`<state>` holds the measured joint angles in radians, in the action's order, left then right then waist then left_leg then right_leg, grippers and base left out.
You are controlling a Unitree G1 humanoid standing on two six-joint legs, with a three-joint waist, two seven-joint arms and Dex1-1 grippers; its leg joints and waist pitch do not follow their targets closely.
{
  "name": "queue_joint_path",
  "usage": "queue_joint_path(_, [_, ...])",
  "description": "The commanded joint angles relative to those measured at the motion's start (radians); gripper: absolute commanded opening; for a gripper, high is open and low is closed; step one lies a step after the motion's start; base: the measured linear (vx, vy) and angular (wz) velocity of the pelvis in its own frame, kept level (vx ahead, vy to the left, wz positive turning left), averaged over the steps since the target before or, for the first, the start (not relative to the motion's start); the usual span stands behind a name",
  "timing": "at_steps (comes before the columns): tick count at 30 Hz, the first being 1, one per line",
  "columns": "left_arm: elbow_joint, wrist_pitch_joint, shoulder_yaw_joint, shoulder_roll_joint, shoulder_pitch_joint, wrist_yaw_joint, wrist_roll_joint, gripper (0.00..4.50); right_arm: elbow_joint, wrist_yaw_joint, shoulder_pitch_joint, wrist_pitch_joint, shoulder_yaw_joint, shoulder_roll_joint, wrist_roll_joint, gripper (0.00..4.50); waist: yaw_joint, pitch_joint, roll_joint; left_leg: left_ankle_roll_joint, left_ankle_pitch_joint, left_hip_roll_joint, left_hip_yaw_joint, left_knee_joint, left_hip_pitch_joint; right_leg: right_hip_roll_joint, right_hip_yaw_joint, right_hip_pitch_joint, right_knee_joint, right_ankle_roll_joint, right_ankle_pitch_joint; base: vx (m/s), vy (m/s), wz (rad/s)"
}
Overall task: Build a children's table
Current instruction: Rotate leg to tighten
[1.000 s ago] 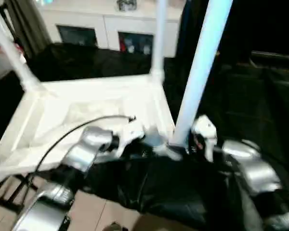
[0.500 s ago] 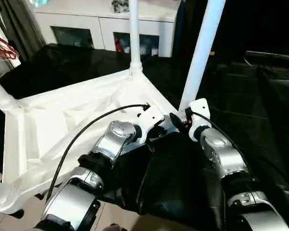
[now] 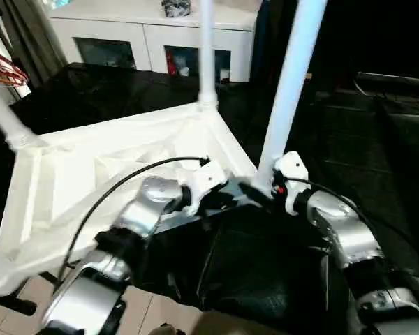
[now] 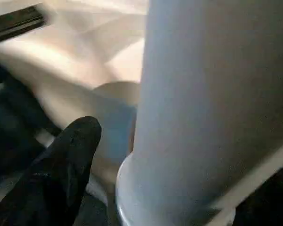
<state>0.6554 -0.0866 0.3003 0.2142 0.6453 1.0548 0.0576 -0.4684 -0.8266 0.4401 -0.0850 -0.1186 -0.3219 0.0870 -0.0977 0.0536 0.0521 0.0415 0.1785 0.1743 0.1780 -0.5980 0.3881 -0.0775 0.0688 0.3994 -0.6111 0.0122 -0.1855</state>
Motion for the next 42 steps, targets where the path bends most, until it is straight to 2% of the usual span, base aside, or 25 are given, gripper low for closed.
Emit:
queue_joint_path(1, [-0.064,0.046,0.001,0.006,0.004,0.055,-0.049,0.0,0.042,-0.084,-0.014,-0.004,-0.024,-0.016,0.027,4.01,-0.006,-0.067,-0.014,-0.085,0.205,0.062,-0.02,0.07,-0.018,-0.08,-0.047,-0.052,0.076,0.231,-0.202,0.0,0.0,0.0])
queue_joint_path(5, [-0.112,0.038,0.0,0.051,-0.02,0.112,-0.061,0.0,0.109,-0.202,-0.05,-0.034,-0.043,-0.079,0.06,4.01,-0.012,-0.067,-0.016,-0.085,0.203,0.062,-0.019,0.07,-0.018,-0.079,-0.047,-0.048,0.076,0.23,-0.209,0.0,0.0,0.0])
queue_joint_path(7, [-0.132,0.033,-0.001,0.071,-0.031,0.143,-0.069,0.0,0.127,-0.241,-0.061,-0.04,-0.048,-0.099,0.069,3.66,-0.015,-0.068,-0.017,-0.084,0.198,0.063,-0.019,0.07,-0.017,-0.081,-0.048,-0.048,0.076,0.228,-0.21,0.0,0.0,0.0])
queue_joint_path(10, [-0.159,0.021,0.0,0.094,-0.044,0.181,-0.079,0.0,0.142,-0.269,-0.068,-0.046,-0.054,-0.116,0.076,3.61,-0.017,-0.069,-0.016,-0.085,0.18,0.062,-0.018,0.068,-0.016,-0.08,-0.048,-0.045,0.072,0.235,-0.19,0.0,0.0,0.0])
queue_joint_path(12, [-0.176,0.01,0.003,0.104,-0.05,0.204,-0.089,0.0,0.152,-0.283,-0.071,-0.052,-0.057,-0.121,0.081,3.21,-0.018,-0.069,-0.016,-0.082,0.182,0.062,-0.019,0.069,-0.017,-0.08,-0.047,-0.045,0.073,0.235,-0.196,0.0,0.0,0.0])
queue_joint_path(15, [-0.191,-0.003,0.009,0.109,-0.056,0.22,-0.096,0.0,0.167,-0.3,-0.076,-0.064,-0.065,-0.124,0.086,3.13,-0.019,-0.07,-0.015,-0.082,0.175,0.062,-0.019,0.068,-0.016,-0.079,-0.047,-0.045,0.07,0.234,-0.185,0.0,0.0,0.0])
queue_joint_path(16, [-0.191,-0.003,0.009,0.109,-0.056,0.22,-0.096,0.0,0.167,-0.3,-0.076,-0.064,-0.065,-0.124,0.086,2.84,-0.02,-0.07,-0.015,-0.082,0.176,0.063,-0.019,0.068,-0.017,-0.079,-0.048,-0.045,0.07,0.235,-0.182,0.0,0.0,0.0])
queue_joint_path(24, [-0.197,-0.011,0.013,0.098,-0.061,0.198,-0.086,0.0,0.192,-0.309,-0.099,-0.081,-0.077,-0.121,0.096,2.68,-0.02,-0.069,-0.016,-0.078,0.18,0.061,-0.018,0.067,-0.017,-0.079,-0.047,-0.045,0.074,0.229,-0.202,0.0,0.0,0.0])
queue_joint_path(28, [-0.153,-0.017,0.009,0.069,-0.039,0.113,-0.052,0.0,0.181,-0.253,-0.106,-0.084,-0.067,-0.083,0.088,2.67,-0.019,-0.07,-0.017,-0.076,0.171,0.061,-0.019,0.067,-0.017,-0.079,-0.048,-0.043,0.074,0.227,-0.197,0.0,0.0,0.0])
queue_joint_path(29, [-0.13,-0.023,0.006,0.049,-0.025,0.071,-0.041,0.0,0.164,-0.207,-0.104,-0.078,-0.058,-0.055,0.08,2.67,-0.019,-0.07,-0.021,-0.075,0.171,0.06,-0.019,0.067,-0.017,-0.079,-0.047,-0.044,0.074,0.227,-0.198,0.0,0.0,0.0])
queue_joint_path(34, [-0.029,-0.043,-0.006,-0.056,0.044,-0.131,0.004,0.0,0.047,0.074,-0.056,-0.093,-0.024,0.085,0.017,2.67,-0.01,-0.066,-0.023,-0.039,0.204,0.053,-0.021,0.071,-0.02,-0.082,-0.046,-0.044,0.084,0.199,-0.285,0.0,0.0,0.0])
queue_joint_path(36, [0.009,-0.06,-0.014,-0.096,0.069,-0.205,0.013,0.0,-0.012,0.195,-0.021,-0.098,-0.001,0.142,0.003,2.67,-0.002,-0.064,-0.019,-0.026,0.222,0.051,-0.022,0.074,-0.02,-0.082,-0.045,-0.042,0.089,0.192,-0.325,0.0,0.0,0.0])
queue_joint_path(37, [0.036,-0.069,-0.02,-0.124,0.086,-0.256,0.019,0.0,-0.051,0.281,0.004,-0.098,0.012,0.181,-0.011,2.67,-0.004,-0.067,-0.016,-0.021,0.223,0.052,-0.024,0.073,-0.022,-0.083,-0.045,-0.043,0.089,0.188,-0.327,0.0,0.0,0.0])
queue_joint_path(38, [0.047,-0.074,-0.021,-0.135,0.093,-0.274,0.021,0.0,-0.073,0.33,0.02,-0.1,0.017,0.199,-0.021,2.67,0.003,-0.067,-0.016,-0.011,0.214,0.05,-0.024,0.074,-0.022,-0.081,-0.046,-0.042,0.088,0.191,-0.307,0.0,0.0,0.0])
queue_joint_path(39, [0.063,-0.074,-0.019,-0.15,0.102,-0.3,0.03,0.0,-0.102,0.371,0.041,-0.096,0.023,0.223,-0.028,2.67,0.006,-0.068,-0.016,-0.014,0.209,0.051,-0.024,0.074,-0.021,-0.08,-0.046,-0.044,0.087,0.192,-0.281,0.0,0.0,0.0])
queue_joint_path(40, [0.068,-0.073,-0.019,-0.155,0.105,-0.308,0.032,0.0,-0.109,0.379,0.047,-0.093,0.025,0.229,-0.029,2.67,0.008,-0.07,-0.015,-0.021,0.197,0.05,-0.024,0.072,-0.016,-0.08,-0.047,-0.047,0.084,0.196,-0.245,0.0,0.0,0.0])
queue_joint_path(42, [0.087,-0.063,-0.017,-0.18,0.115,-0.333,0.039,0.0,-0.132,0.387,0.067,-0.068,0.014,0.257,-0.047,2.67,0.008,-0.072,-0.016,-0.039,0.176,0.049,-0.022,0.069,-0.015,-0.08,-0.046,-0.049,0.08,0.207,-0.194,0.0,0.0,0.0])
